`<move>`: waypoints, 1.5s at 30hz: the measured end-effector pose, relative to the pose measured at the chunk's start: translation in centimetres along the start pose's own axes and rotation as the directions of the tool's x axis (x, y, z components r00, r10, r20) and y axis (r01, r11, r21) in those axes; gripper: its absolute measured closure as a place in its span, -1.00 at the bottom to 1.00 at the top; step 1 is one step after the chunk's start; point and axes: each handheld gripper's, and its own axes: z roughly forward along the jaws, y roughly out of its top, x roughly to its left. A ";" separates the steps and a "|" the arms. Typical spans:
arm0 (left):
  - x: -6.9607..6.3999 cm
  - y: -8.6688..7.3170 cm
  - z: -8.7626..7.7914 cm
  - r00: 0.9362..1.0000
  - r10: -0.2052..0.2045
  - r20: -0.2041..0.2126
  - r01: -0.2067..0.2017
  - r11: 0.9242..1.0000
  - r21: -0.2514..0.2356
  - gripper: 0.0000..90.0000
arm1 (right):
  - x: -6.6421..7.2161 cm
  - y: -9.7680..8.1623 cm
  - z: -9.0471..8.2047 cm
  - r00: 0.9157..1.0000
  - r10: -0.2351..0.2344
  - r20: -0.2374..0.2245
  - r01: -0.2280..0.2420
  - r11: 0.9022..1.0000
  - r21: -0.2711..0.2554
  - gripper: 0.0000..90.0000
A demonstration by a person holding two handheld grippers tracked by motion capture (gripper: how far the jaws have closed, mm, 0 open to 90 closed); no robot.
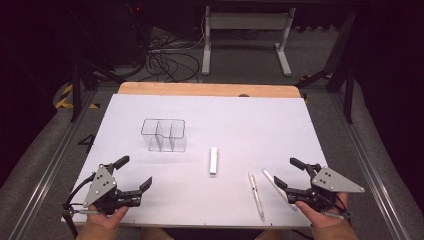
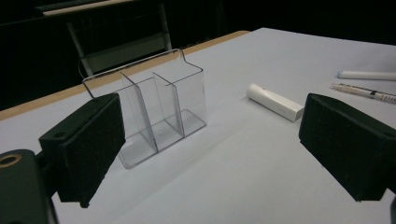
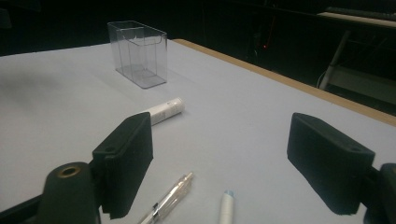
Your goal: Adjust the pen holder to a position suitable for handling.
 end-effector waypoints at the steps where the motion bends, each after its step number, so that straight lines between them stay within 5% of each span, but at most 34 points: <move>1: 0.0 0.0 0.0 1.000 0.006 0.000 -0.006 1.000 0.003 -0.81 | 0.0 0.0 0.0 1.000 0.001 -0.002 -0.001 1.000 0.000 -0.49; 19: 0.2 0.0 0.2 1.000 -0.026 0.015 0.026 1.000 0.008 -0.73 | 0.1 -0.1 0.1 1.000 -0.007 -0.007 0.007 1.000 0.003 -0.49; 45: 0.5 1.6 1.5 0.999 -0.003 0.043 0.000 0.999 0.053 -0.66 | 0.1 -0.2 0.1 1.000 -0.002 -0.013 0.002 1.000 0.006 -0.49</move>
